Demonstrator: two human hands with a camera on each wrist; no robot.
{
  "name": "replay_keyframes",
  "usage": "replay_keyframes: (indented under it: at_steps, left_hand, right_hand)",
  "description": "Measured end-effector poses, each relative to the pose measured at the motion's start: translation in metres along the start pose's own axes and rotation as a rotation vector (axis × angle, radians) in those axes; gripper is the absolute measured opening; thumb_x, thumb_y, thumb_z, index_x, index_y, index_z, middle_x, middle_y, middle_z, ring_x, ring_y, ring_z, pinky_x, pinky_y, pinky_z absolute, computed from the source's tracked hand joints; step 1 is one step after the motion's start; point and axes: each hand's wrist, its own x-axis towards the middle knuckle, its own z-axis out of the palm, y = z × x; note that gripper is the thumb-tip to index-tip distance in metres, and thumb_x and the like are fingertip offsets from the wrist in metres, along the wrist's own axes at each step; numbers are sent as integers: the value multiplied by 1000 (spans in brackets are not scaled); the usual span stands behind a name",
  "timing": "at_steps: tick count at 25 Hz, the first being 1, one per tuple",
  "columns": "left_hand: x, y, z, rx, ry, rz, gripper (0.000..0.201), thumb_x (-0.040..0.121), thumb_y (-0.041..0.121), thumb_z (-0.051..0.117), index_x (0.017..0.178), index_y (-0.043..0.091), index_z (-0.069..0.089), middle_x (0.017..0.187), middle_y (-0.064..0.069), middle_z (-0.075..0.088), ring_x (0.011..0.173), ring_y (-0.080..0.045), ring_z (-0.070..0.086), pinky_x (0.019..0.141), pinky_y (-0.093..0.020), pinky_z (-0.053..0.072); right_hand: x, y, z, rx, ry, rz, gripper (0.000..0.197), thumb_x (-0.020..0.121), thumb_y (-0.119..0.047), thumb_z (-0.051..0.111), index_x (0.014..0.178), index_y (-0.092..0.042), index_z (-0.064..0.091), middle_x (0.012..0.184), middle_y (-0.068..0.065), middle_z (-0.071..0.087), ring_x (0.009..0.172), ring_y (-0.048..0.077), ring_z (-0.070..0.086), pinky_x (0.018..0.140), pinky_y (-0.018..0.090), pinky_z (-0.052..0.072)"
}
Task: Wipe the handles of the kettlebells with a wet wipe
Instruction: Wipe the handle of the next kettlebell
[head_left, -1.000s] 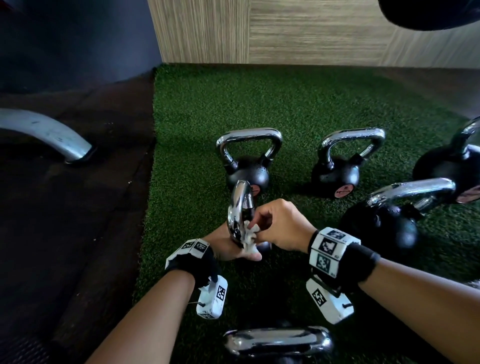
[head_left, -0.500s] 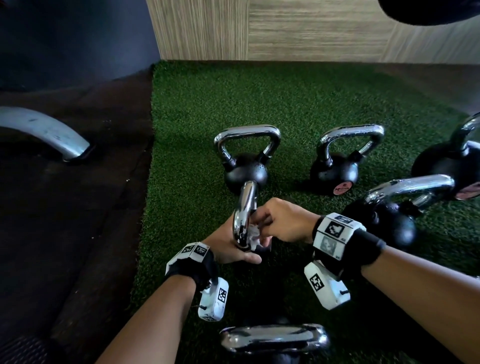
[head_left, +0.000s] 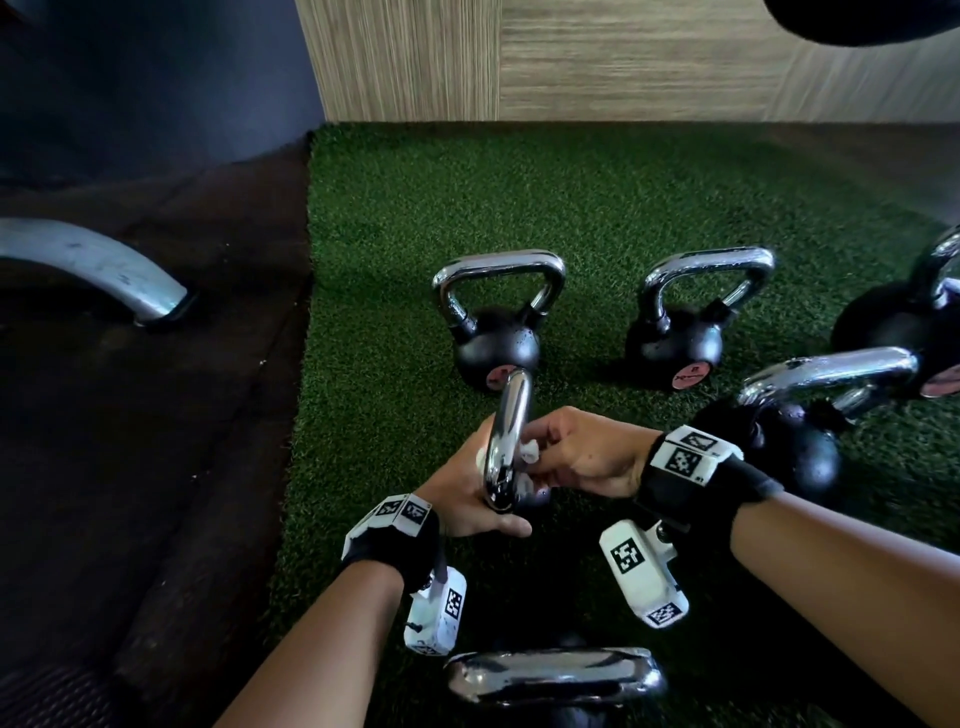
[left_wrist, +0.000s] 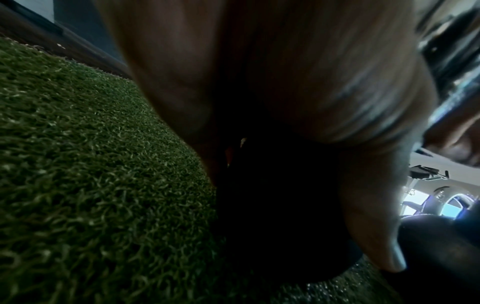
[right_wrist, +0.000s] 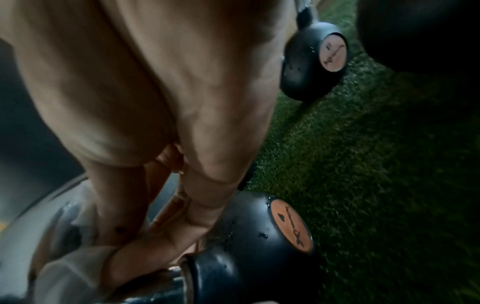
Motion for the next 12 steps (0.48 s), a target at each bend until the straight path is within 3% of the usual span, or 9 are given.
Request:
replay_keyframes:
  at_steps: [3, 5, 6, 9, 11, 12]
  left_hand:
    - [4, 0, 1, 32, -3, 40, 98, 58, 0, 96, 139, 3, 41, 133, -11, 53, 123, -8, 56, 104, -20, 46]
    - [4, -1, 2, 0, -4, 37, 102, 56, 0, 96, 141, 6, 39, 130, -14, 55, 119, -10, 59, 98, -22, 51]
    - [4, -1, 3, -2, 7, 44, 103, 55, 1, 96, 141, 8, 39, 130, -11, 54, 118, -7, 59, 97, -20, 50]
    - [2, -2, 3, 67, 40, 140, 111, 53, 6, 98, 145, 20, 37, 146, 4, 44, 137, -3, 44, 110, -13, 35]
    - [0, 0, 2, 119, 43, 198, 116, 53, 12, 98, 146, 36, 33, 147, 19, 40, 140, -2, 40, 114, -16, 32]
    - [-1, 0, 1, 145, 47, 218, 116, 53, 16, 98, 146, 39, 33, 147, 18, 40, 140, -4, 40, 115, -20, 33]
  right_hand:
    - [1, 6, 2, 246, 91, -8, 25, 93, 16, 48, 96, 1, 67, 74, 7, 73, 63, 13, 70, 64, 25, 61]
    - [0, 10, 6, 297, 104, -10, 21, 88, 13, 54, 93, -1, 69, 74, 8, 73, 62, 14, 71, 65, 26, 62]
    - [0, 11, 6, 296, 120, -12, 19, 86, 12, 57, 91, -2, 69, 74, 8, 72, 62, 15, 71, 65, 27, 62]
    - [5, 10, 4, 385, 267, -51, 16, 88, 13, 57, 95, 0, 65, 76, 13, 73, 62, 20, 73, 62, 30, 63]
    - [9, 11, 5, 440, 349, -102, 17, 88, 16, 57, 94, 1, 62, 74, 14, 72, 60, 22, 73, 58, 31, 62]
    - [12, 12, 6, 415, 381, -122, 20, 87, 19, 57, 91, 0, 61, 72, 14, 71, 59, 21, 73, 56, 31, 62]
